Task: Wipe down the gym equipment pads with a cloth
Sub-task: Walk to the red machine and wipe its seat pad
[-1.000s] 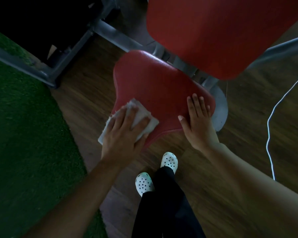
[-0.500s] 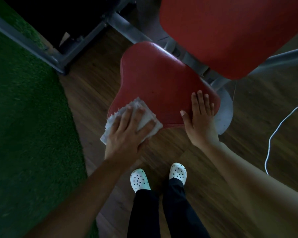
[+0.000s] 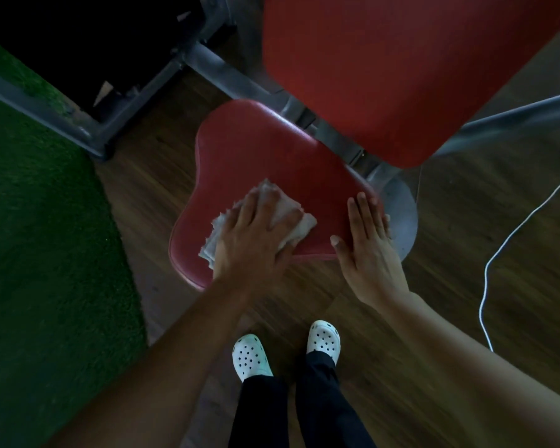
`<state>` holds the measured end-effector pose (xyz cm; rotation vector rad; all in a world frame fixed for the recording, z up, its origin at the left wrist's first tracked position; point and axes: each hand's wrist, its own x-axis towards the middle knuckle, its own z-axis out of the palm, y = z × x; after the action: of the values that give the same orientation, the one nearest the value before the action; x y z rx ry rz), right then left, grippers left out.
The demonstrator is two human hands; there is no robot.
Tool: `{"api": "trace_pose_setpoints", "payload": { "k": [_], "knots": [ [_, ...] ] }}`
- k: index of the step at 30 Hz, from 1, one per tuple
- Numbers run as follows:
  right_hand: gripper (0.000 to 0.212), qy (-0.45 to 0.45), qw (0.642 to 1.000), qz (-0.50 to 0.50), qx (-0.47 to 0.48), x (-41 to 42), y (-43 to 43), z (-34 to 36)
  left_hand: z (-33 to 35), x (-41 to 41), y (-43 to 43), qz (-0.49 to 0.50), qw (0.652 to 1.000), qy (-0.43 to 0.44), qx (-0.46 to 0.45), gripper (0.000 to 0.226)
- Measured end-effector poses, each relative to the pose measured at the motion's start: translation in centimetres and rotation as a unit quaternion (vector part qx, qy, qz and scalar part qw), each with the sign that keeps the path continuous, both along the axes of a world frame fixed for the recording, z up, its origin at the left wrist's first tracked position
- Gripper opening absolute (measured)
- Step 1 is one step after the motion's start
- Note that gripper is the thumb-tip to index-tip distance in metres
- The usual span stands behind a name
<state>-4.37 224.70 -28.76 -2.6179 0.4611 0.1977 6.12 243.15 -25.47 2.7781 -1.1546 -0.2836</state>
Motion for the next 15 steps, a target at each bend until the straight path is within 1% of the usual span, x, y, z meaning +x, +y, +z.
{"api": "trace_pose_setpoints", "payload": {
  "k": [2,4,6,8,10,12,13,14,15],
  "knots": [
    [0.071,0.001,1.000,-0.004,0.001,0.0,0.1,0.0,-0.3,3.0,-1.2,0.040,0.999,0.006,0.001,0.047],
    [0.071,0.005,1.000,-0.008,0.001,0.0,0.2,0.0,-0.6,6.3,-3.6,0.122,0.992,0.040,-0.003,0.048],
    [0.072,0.011,1.000,-0.007,-0.003,0.0,0.3,0.1,-0.9,7.3,-5.6,0.164,0.986,0.033,0.016,0.047],
    [0.072,0.010,1.000,-0.003,-0.007,0.0,0.2,0.1,-1.1,6.2,-6.1,0.147,0.989,0.016,0.021,0.048],
    [0.070,0.002,1.000,0.000,-0.002,0.0,0.3,0.0,-1.0,4.3,-5.3,0.075,0.997,0.019,0.001,0.048],
    [0.067,-0.008,1.000,-0.011,0.012,0.0,0.3,0.1,-0.9,3.5,-4.5,0.014,0.998,0.056,-0.008,0.049],
    [0.066,-0.015,0.999,-0.022,0.018,0.2,0.5,0.2,-0.7,4.1,-4.3,0.010,0.996,0.087,-0.011,0.056],
    [0.065,-0.026,0.999,-0.038,0.024,0.6,0.8,0.4,-0.1,5.0,-4.2,0.036,0.990,0.134,-0.036,0.065],
    [0.065,-0.043,0.997,-0.060,0.029,1.1,1.3,0.7,0.4,5.9,-3.8,0.081,0.978,0.177,-0.076,0.070]
  ]
}}
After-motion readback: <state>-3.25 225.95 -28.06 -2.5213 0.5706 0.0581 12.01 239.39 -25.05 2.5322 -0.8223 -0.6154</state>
